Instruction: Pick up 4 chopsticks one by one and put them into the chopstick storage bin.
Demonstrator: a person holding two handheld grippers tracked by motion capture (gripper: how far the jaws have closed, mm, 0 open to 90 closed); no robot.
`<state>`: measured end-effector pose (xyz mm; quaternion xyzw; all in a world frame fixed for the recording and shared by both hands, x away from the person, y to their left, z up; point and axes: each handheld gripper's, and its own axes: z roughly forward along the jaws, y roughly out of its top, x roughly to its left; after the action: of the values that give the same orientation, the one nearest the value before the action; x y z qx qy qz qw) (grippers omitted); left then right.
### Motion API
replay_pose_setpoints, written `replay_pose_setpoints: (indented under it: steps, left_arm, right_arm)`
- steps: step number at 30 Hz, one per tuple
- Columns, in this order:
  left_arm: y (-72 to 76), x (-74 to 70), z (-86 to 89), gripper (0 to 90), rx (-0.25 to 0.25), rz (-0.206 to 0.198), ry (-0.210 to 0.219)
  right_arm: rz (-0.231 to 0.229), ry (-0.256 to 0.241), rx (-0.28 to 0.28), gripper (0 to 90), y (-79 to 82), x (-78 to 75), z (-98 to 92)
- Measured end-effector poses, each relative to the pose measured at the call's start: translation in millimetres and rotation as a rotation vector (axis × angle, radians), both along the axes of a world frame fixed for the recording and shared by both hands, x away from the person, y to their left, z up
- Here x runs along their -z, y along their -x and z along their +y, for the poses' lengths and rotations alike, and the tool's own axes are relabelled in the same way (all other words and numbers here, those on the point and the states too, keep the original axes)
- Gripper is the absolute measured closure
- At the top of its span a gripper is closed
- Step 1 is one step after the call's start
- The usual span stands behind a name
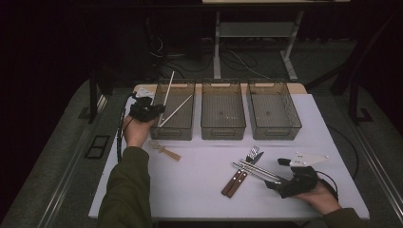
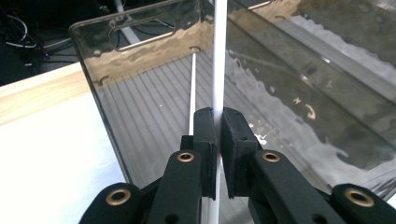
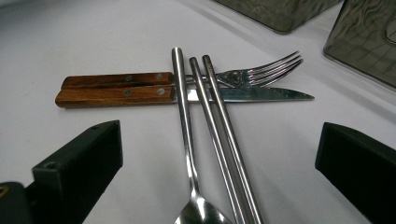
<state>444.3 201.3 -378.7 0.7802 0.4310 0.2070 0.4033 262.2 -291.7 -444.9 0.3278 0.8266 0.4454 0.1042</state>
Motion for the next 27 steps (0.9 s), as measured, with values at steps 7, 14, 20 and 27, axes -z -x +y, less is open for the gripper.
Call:
replay_pose_setpoints:
  steps: [7,14,20,27]
  left_arm:
    - [-1.4,4.9,0.8,82.2,-0.003,0.017,0.022]
    - [-1.9,7.2,1.2,61.5,-0.036,0.012,0.047]
    - [-0.7,6.6,-0.9,58.1,-0.015,0.009,0.063]
    - [3.8,2.0,-5.2,53.3,0.024,-0.015,0.090]
  right_arm:
    - [0.000,0.000,0.000,0.6,0.0,0.1,0.0]
    - [0.000,0.000,0.000,0.6,0.2,0.1,-0.1]
    - [0.001,0.001,0.000,0.6,0.1,0.2,0.1]
    - [0.000,-0.001,0.001,0.6,0.3,-0.1,-0.2]
